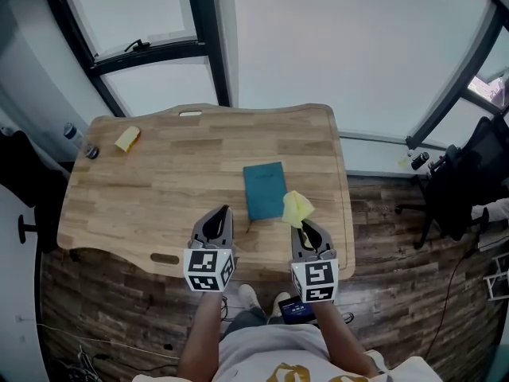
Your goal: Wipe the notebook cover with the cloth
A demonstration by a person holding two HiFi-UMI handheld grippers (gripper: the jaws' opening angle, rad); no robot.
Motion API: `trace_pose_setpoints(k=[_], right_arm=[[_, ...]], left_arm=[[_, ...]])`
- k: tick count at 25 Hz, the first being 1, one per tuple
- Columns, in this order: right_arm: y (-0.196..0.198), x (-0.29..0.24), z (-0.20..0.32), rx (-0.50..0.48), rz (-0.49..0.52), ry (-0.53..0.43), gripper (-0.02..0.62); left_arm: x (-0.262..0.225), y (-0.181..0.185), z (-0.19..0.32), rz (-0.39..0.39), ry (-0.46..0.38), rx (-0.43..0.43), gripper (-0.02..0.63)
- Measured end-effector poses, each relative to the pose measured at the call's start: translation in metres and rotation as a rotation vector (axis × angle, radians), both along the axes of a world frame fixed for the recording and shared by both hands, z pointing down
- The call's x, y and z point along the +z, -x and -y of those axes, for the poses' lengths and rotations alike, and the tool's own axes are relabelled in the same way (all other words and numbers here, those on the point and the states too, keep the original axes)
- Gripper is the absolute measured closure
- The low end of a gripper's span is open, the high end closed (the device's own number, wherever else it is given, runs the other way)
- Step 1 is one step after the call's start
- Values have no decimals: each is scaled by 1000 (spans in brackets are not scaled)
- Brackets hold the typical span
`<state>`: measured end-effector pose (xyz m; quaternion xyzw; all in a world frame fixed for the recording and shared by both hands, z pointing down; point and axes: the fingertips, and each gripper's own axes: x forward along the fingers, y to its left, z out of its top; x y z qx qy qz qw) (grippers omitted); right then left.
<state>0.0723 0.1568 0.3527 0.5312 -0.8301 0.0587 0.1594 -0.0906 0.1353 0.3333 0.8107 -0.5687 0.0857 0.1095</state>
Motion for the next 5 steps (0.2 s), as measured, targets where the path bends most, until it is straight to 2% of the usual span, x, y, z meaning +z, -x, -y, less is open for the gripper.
trace_pose_setpoints(k=[5], right_arm=[[-17, -8, -6, 6, -6, -19, 558]], left_arm=[[-4, -15, -8, -22, -9, 10, 592]])
